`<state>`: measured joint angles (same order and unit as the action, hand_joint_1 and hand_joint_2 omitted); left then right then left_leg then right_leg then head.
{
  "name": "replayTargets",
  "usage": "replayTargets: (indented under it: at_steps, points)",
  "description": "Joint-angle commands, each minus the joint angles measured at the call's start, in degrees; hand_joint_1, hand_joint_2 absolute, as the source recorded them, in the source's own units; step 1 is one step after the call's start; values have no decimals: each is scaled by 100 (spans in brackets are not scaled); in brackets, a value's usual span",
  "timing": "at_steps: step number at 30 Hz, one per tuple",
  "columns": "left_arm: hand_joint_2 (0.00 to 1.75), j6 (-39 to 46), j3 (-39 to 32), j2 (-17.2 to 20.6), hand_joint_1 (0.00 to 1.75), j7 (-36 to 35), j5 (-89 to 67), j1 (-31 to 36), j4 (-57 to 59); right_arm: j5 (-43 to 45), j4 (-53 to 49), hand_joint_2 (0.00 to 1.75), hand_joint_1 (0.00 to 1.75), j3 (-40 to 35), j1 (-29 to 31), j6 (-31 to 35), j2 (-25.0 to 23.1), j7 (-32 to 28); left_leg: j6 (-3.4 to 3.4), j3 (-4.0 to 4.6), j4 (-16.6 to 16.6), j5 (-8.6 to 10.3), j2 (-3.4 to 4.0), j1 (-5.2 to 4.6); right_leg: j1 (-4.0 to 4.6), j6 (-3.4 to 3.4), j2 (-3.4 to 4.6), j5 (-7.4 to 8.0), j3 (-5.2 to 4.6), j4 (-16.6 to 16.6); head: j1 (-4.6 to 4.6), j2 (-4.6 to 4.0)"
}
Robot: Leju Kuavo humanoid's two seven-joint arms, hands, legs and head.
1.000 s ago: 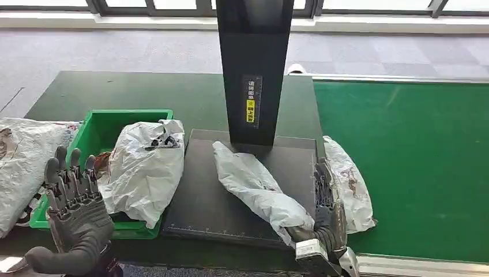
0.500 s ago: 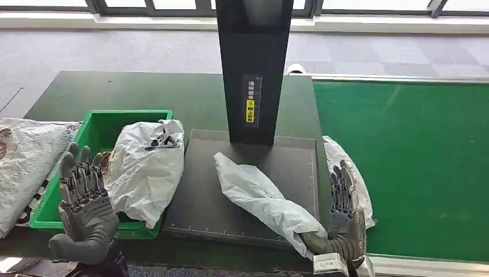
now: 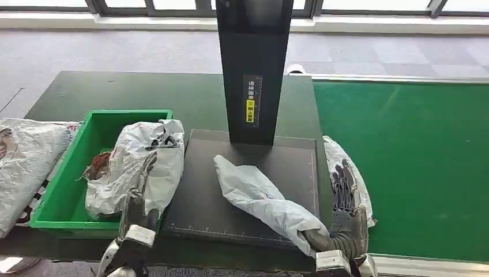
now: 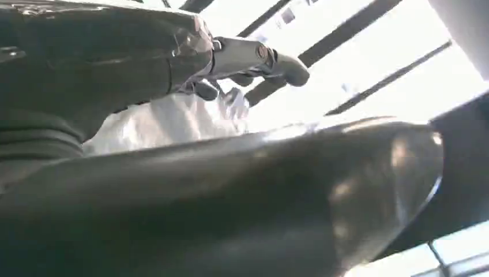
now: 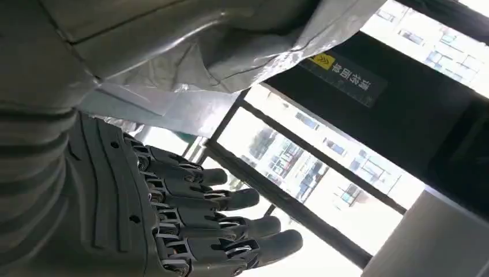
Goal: Moved the parcel from conveyor to table for the left to box.
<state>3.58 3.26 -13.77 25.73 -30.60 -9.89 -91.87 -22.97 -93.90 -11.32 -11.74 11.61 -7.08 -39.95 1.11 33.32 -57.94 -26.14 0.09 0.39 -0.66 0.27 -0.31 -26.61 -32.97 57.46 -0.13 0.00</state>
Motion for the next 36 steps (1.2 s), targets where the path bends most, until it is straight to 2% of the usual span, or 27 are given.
replayTargets:
  at_steps: [1, 4, 5, 6, 7, 8, 9, 10, 12, 21, 24, 29, 33, 36]
  points:
    - [0, 58, 142, 268, 0, -21, -60, 419, 1062, 19, 356, 175, 0, 252, 151, -15, -23, -5, -2, -16, 20, 7, -1, -1, 0, -3, 1, 7, 15, -19, 0, 0]
    - [0, 99, 391, 393, 0, -302, -950, 549, 1363, 42, 387, 175, 0, 227, 177, -34, 1, -5, -1, -13, 15, 4, -5, -1, -1, -2, -2, 3, 13, -13, 0, 0]
    - [0, 97, 714, 481, 0, -291, -1628, 818, 2044, 109, 444, 175, 0, 186, 229, -55, 32, -5, -2, -17, 23, 8, -8, 0, 1, -4, -5, 6, 17, -22, 0, 0]
    - [175, 195, 880, 464, 0, -162, -1926, 1036, 2614, 159, 506, 175, 0, 134, 280, -24, 69, -5, -2, -15, 19, 8, -13, -5, -4, -1, -10, 3, 16, -14, 0, 0]
    - [175, 382, 987, 410, 0, -44, -2121, 1227, 3139, 222, 542, 175, 0, 77, 315, 22, 98, -5, -2, -19, 25, 12, -18, -3, -3, -2, -15, 6, 21, -22, 0, 0]
    - [0, 619, 1086, 351, 0, 122, -2283, 1418, 3651, 283, 573, 175, 0, 9, 343, 86, 140, -5, -3, -19, 22, 12, -20, -7, -7, 1, -19, 2, 20, -18, 0, 0]
    - [0, 862, 1175, 277, 0, 301, -2376, 1569, 4125, 333, 611, 175, 0, -46, 377, 112, 168, -5, -6, -26, 40, 25, -39, -8, -8, 1, -37, 10, 35, -38, 0, 0]
    - [175, 987, 1194, 261, 0, 329, -2424, 1586, 4206, 346, 615, 175, 0, -54, 386, 104, 174, -5, -7, -24, 41, 27, -39, -6, -6, 2, -38, 13, 35, -40, 0, 0]
    - [175, 1543, 1252, 132, 0, 644, -2411, 1759, 4576, 367, 612, 175, 0, -99, 419, 81, 174, -5, -7, -19, 26, 14, -16, -3, -5, 3, -17, 10, 26, -29, 0, 0]
    - [175, 2222, 1488, 135, 0, 944, -2300, 1396, 3365, 497, 918, 175, 0, -159, 757, 5, 160, -5, -8, -5, 6, 5, 6, 2, -6, 7, 11, 12, 4, -9, 0, 0]
    - [175, 2344, 1518, 105, 0, 951, -2261, 1372, 3314, 516, 947, 175, 0, -184, 777, 1, 143, -5, -8, -6, 6, 4, 7, 4, -5, 6, 15, 12, 5, -10, 0, 0]
    - [175, 3151, 1503, -34, 0, 1327, -1866, 1362, 3087, 537, 1028, 175, 0, -299, 827, 6, 160, -5, -10, -9, 15, 8, 8, 2, -6, 6, 16, 16, 9, -19, 0, 0]
    - [175, 3271, 1607, -48, 0, 1398, -1577, 1242, 2421, 566, 1301, 175, 0, -393, 1066, 52, 126, -5, -9, 2, 3, 5, 16, 4, -5, 7, 24, 16, -3, -9, 0, 0]
    - [175, 3195, 1781, -67, 0, 1362, -1439, 1271, 2499, 683, 1434, 175, 0, -519, 1183, 204, 196, -5, -10, -5, 10, 7, 18, 5, -3, 6, 27, 19, 4, -16, 0, 0]
